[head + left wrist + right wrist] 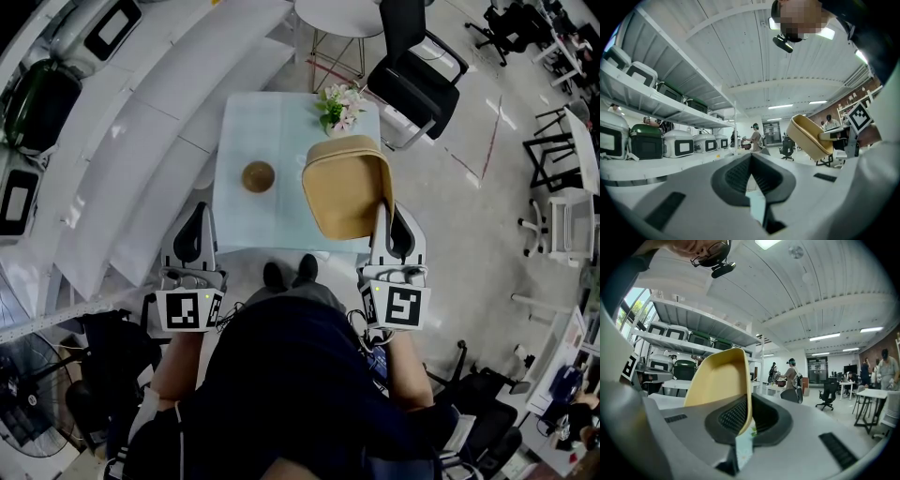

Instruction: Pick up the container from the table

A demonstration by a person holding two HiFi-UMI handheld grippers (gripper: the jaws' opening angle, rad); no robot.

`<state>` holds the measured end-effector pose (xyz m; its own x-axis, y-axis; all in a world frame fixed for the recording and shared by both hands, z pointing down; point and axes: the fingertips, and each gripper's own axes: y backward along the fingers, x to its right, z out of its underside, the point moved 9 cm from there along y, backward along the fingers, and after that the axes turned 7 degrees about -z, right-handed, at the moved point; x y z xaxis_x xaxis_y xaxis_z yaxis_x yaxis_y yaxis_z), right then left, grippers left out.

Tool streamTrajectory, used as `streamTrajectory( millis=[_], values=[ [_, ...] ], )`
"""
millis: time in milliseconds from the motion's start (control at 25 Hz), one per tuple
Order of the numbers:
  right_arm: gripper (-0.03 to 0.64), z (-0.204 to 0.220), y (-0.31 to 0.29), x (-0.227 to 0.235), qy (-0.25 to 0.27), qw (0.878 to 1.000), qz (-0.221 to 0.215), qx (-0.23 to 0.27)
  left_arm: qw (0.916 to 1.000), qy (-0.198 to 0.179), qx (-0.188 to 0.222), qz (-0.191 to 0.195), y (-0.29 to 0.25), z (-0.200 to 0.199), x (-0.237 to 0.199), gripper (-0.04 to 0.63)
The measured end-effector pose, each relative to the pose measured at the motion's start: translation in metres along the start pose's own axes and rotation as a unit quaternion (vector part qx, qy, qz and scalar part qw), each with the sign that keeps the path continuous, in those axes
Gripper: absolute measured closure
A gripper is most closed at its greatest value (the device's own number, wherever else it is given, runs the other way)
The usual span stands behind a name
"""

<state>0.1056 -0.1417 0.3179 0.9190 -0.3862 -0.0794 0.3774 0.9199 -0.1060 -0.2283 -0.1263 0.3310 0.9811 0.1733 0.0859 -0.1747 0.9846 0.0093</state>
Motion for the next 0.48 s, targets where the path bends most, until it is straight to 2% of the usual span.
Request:
streamTrajectory(
  millis=[480],
  values=[
    [0.606,-0.0001,-0.0027,-0.001,-0.002,1.0,-0.001,-0.003,1.0,-0.003,-0.002,-0.002,0.0023,-0.0002,-0.0012,0.592]
  ],
)
